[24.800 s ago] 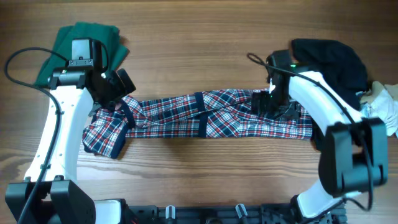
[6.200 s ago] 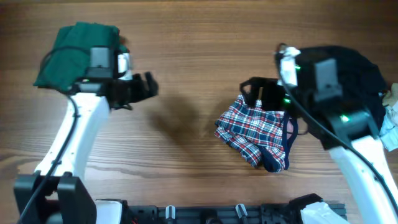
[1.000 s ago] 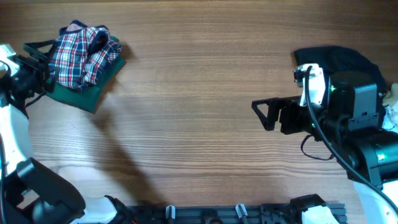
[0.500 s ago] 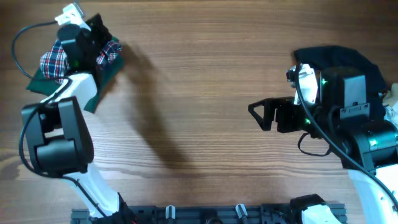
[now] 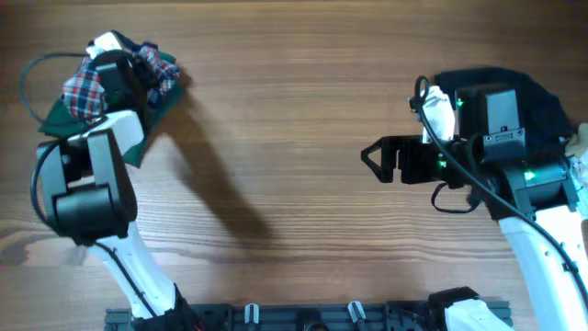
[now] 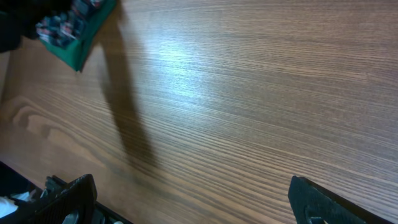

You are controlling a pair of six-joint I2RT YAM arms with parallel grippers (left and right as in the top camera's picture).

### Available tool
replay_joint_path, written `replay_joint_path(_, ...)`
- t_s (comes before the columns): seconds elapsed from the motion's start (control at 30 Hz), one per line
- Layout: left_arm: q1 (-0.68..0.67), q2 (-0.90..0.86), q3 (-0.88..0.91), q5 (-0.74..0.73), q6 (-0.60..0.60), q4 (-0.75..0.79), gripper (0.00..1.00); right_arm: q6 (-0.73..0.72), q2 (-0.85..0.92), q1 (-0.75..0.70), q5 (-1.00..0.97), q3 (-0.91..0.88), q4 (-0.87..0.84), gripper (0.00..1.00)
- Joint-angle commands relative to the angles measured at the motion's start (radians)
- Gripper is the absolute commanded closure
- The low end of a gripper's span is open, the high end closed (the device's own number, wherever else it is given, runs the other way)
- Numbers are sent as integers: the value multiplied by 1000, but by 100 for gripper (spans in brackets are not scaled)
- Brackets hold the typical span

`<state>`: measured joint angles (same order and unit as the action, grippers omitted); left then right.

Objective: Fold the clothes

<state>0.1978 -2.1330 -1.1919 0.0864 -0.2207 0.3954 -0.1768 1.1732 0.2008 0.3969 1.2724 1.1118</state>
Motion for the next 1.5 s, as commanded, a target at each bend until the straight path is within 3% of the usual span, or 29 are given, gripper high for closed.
replay_joint_path(0.0, -8, -150, 2, -13, -3, -52, 96, 21, 1, -2, 24, 16, -13, 0)
replay_joint_path(0.17, -43, -95, 2, -37, -3, -69, 96, 25, 1, -2, 74, 16, -76, 0)
replay_joint_path(0.33, -45, 271, 2, -37, -3, -212, 96, 53, -18, -2, 19, 70, -206, 0)
replay_joint_path(0.4, -45, 399, 2, -37, -3, -278, 91, 100, -37, -2, -11, 126, -222, 0)
replay_joint_path(0.47, -45, 551, 2, -37, -3, -352, 75, 150, -52, -2, -54, 201, -201, 0)
replay_joint_path(0.53, -45, 704, 2, -37, -4, -476, 38, 211, -65, -2, -134, 281, -150, 0)
replay_joint_path(0.57, -45, 805, 2, -45, -48, -573, 12, 214, -79, -2, -196, 310, -130, 0)
replay_joint_path(0.6, -45, 875, 2, -45, -96, -639, 0, 230, -98, -2, -244, 342, -104, 0)
replay_joint_path(0.83, -45, 1106, 2, -44, -135, -912, 0, 229, -325, -2, -379, 396, -2, 0)
replay_joint_path(1.17, -45, 1095, 2, -44, -135, -1146, 0, 229, -378, -2, -379, 395, 306, 0)
replay_joint_path(1.47, -45, 1095, 2, -44, -135, -1160, 0, 229, -390, -2, -379, 393, 340, 0)
